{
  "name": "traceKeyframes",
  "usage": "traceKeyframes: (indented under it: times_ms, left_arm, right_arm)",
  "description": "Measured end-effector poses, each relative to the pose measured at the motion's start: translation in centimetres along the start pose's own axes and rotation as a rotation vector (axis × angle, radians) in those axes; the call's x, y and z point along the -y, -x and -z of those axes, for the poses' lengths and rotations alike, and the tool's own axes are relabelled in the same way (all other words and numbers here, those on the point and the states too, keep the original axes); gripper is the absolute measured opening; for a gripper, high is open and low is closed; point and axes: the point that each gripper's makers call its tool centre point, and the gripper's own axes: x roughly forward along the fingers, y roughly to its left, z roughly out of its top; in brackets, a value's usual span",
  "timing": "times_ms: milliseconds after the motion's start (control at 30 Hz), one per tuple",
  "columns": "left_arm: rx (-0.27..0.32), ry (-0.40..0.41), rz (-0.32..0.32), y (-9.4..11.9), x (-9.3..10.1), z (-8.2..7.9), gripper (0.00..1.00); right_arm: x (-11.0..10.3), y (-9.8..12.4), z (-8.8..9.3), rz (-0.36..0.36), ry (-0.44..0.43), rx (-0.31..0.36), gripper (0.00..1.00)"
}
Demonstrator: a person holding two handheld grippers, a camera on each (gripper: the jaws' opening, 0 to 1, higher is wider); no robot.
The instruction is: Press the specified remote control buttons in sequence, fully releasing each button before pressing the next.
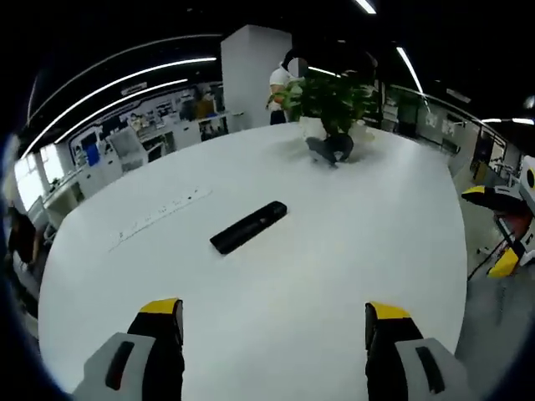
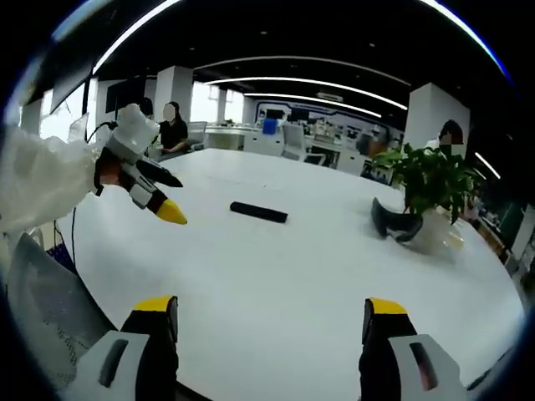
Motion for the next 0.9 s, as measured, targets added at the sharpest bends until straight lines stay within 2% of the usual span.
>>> traceKeyframes:
  times_ms: [133,233,367,533,633,900]
  left_arm:
    - [0.032,0.07,-0.034,2.2,0.4,0.8,0.95]
    - [0.048,0.086,-0.065,3.5,0.2,1.1,0.95]
    - [0.103,0.16,-0.105,5.7,0.6,1.3,0.95]
    - [0.109,0.155,-0.162,8.0,1.4,3.0,0.96]
    - [0.129,0.181,-0.205,9.8,1.5,3.6,0.96]
    - [0.226,0.246,-0.321,13.8,1.1,3.8,0.99]
  right_arm:
    - [0.2,0.1,-0.2,0.01,-0.004,0.009,0.93]
    - [0.3,0.1,-0.3,0.015,0.0,0.01,0.95]
    - [0.3,0.1,-0.3,0.02,0.004,0.007,0.96]
    - [0.2,0.0,-0.2,0.023,0.014,0.0,0.97]
    - [0.3,0.1,-0.2,0.029,0.015,0.0,0.97]
    - [0.5,0.1,-0.2,0.041,0.015,-0.005,0.98]
